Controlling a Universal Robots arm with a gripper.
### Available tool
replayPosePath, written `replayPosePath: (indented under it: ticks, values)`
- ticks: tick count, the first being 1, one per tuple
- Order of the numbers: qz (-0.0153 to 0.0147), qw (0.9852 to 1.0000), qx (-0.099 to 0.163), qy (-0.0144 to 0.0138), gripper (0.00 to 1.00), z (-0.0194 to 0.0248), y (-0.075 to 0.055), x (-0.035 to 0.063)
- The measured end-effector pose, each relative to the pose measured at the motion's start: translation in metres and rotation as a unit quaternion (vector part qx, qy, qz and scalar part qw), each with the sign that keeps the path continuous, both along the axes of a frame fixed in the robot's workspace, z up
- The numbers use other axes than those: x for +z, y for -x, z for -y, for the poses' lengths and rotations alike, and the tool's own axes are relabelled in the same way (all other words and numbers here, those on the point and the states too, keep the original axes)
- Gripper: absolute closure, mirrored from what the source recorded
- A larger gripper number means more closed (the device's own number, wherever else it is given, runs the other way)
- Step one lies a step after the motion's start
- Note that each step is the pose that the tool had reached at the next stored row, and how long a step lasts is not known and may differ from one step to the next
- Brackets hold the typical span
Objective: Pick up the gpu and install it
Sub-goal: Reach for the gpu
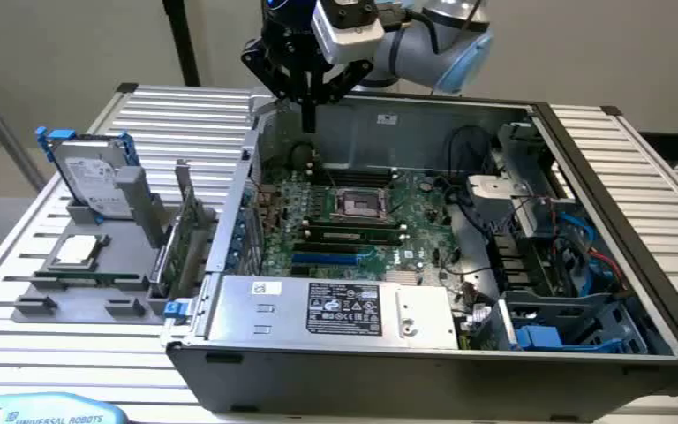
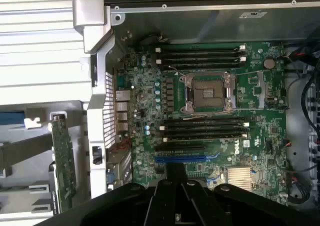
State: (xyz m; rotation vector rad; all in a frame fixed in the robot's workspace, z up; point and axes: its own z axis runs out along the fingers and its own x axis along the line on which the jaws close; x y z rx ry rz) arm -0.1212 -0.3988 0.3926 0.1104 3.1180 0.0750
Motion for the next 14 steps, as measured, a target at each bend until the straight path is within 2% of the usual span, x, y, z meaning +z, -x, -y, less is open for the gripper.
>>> replayPosePath:
  ticks: [11, 12, 14]
  values:
    - [0.0, 1.0, 0.0, 0.0, 0.89, 0.0001, 0.0004, 0.0]
    - [-0.0001, 1.0, 0.0, 0.0002, 0.89, 0.0006, 0.0017, 0.0002]
    - [0.0, 1.0, 0.0, 0.0, 0.89, 0.0048, 0.0067, 0.0]
